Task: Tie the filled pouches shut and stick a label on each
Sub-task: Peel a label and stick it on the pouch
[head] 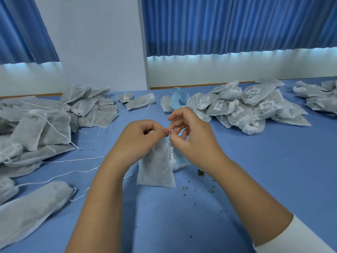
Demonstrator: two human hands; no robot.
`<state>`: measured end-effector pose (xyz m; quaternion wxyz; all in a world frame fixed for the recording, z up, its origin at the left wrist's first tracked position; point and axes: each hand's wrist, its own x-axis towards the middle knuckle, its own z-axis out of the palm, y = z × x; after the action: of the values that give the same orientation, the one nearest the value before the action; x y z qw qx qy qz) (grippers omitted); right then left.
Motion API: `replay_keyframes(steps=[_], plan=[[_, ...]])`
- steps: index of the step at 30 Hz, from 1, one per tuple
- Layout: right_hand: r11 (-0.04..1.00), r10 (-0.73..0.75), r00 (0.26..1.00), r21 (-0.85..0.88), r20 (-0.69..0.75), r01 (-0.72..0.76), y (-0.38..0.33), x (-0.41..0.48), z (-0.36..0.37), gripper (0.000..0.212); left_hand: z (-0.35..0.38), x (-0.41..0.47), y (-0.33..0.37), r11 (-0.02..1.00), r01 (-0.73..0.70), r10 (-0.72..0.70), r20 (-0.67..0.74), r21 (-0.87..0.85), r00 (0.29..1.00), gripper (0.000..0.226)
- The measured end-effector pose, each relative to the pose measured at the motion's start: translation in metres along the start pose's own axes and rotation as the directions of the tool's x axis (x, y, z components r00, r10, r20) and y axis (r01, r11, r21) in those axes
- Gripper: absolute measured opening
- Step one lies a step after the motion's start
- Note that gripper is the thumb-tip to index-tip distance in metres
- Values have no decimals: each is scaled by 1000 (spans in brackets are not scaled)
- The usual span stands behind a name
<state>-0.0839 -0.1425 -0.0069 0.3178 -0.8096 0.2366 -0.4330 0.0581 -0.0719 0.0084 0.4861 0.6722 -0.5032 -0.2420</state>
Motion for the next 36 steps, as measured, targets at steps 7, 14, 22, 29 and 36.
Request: replay_keyframes(steps=[7, 14, 22, 29, 36], plan=[[973, 157, 987, 164, 43, -162, 2, 2, 0, 24, -2, 0, -2, 1000, -23, 23, 6, 12, 1000, 15], [749, 361, 913, 525, 190, -406, 2, 7, -8, 18, -3, -2, 4, 986, 23, -16, 47, -166, 999, 18], [727, 334, 925, 575, 182, -375, 2, 5, -8, 24, -4, -3, 4, 978, 60, -47, 67, -198, 997, 18], [867, 172, 978, 453, 116, -206, -2, 3, -11, 20, -5, -3, 5, 971, 115, -100, 77, -208, 992, 19], [944, 82, 996, 317, 29, -87, -5, 1, -9, 15, -3, -2, 6, 958, 159, -143, 81, -238, 986, 20]])
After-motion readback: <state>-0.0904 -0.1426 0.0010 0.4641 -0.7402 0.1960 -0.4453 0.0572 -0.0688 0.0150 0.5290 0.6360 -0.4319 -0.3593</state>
